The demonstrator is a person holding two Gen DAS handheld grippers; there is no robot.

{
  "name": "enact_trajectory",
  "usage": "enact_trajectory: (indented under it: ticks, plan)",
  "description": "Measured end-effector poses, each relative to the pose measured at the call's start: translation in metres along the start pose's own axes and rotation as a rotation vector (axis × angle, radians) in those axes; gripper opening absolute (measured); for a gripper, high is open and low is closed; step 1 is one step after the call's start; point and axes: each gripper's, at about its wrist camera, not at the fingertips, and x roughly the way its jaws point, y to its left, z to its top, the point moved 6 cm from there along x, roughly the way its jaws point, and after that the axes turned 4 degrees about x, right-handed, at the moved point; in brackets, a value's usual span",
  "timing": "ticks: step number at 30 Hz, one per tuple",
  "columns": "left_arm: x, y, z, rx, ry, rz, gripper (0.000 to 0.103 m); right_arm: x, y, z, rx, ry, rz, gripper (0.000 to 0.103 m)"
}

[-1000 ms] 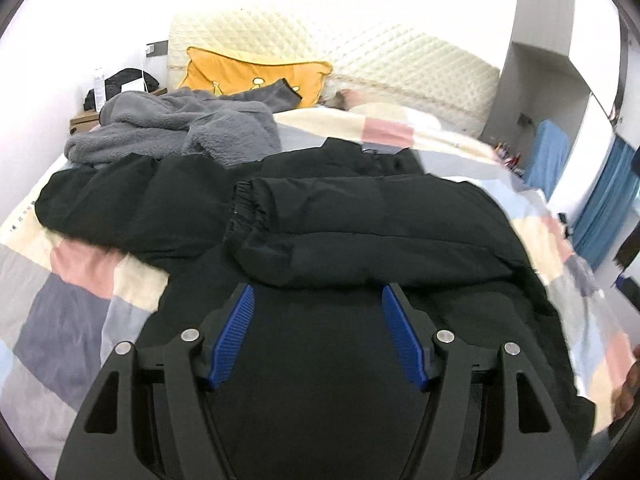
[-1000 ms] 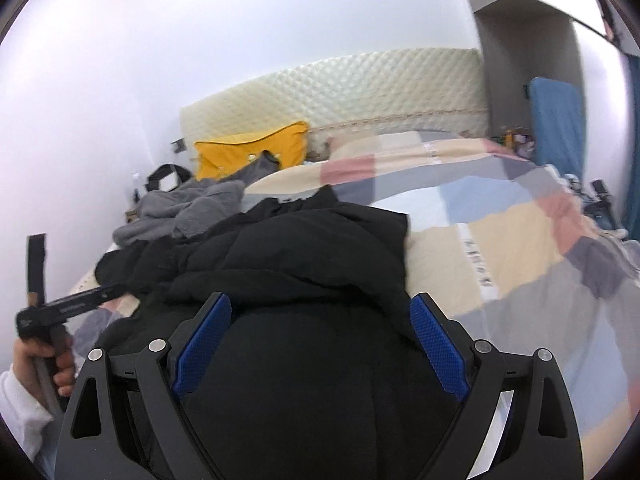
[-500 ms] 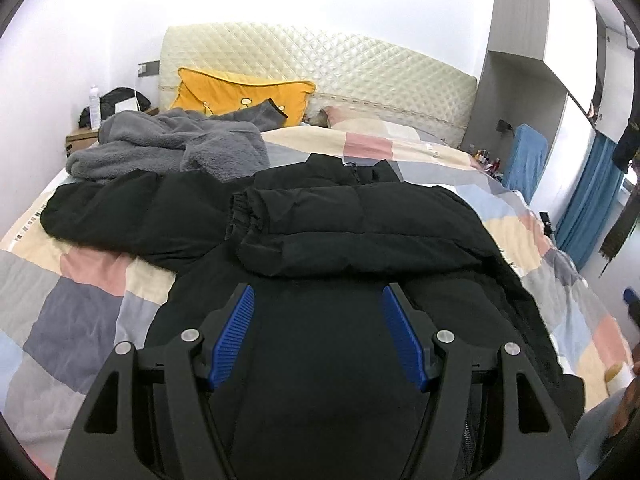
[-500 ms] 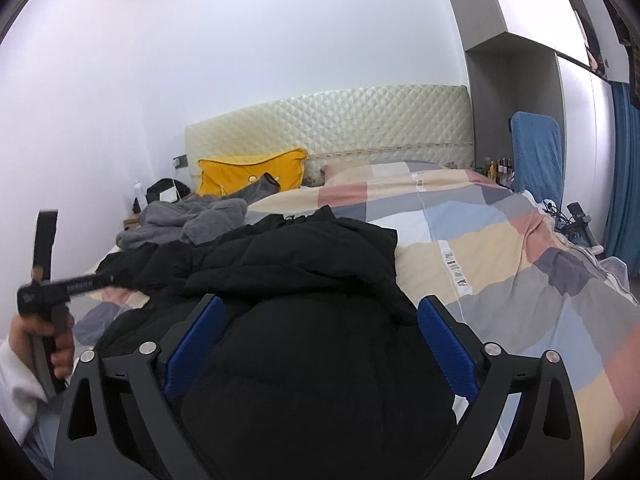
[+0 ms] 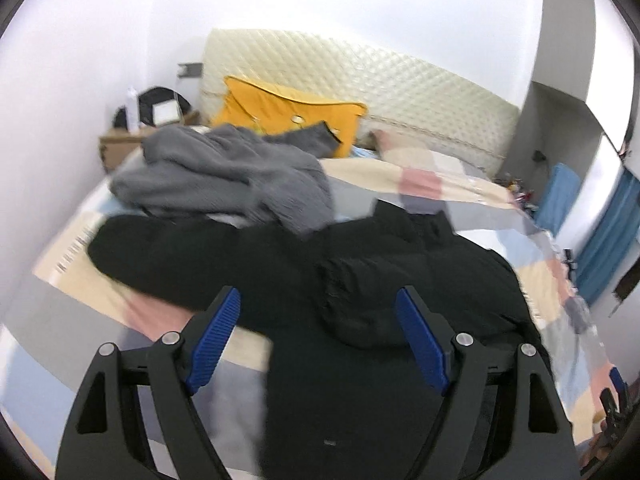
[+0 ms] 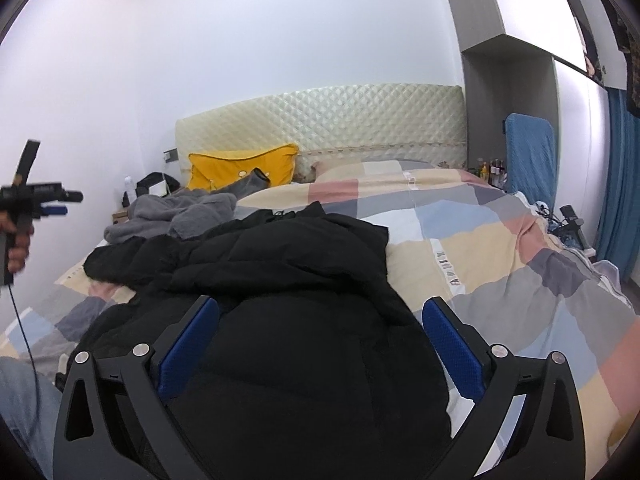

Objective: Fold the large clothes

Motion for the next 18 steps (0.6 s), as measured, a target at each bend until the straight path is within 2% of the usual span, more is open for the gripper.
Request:
enact_trajectory:
  ticks: [3, 8, 12, 14, 18]
  plan:
    - [-0.007, 0.019, 0.012, 0.0, 0.013, 0.004, 0.081, 0.001, 0.002, 0.0, 0.004, -0.008, 0.017, 0.103]
    - [-0.003, 0.066, 0.024, 0.001, 0.045, 0.063, 0.084, 0.01, 0.001, 0.0, 0.014, 0.01, 0.0, 0.103]
    - [0.012, 0.121, 0.022, -0.08, 0.076, 0.085, 0.086, 0.019, -0.004, -0.001, 0.046, 0.035, -0.022, 0.103]
    - [0.025, 0.151, 0.017, -0.119, 0.08, 0.139, 0.087, 0.023, -0.006, -0.002, 0.065, 0.049, -0.032, 0.103]
    - [0.063, 0.207, -0.004, -0.219, 0.117, 0.173, 0.09, 0.031, -0.008, -0.002, 0.096, 0.078, -0.05, 0.103]
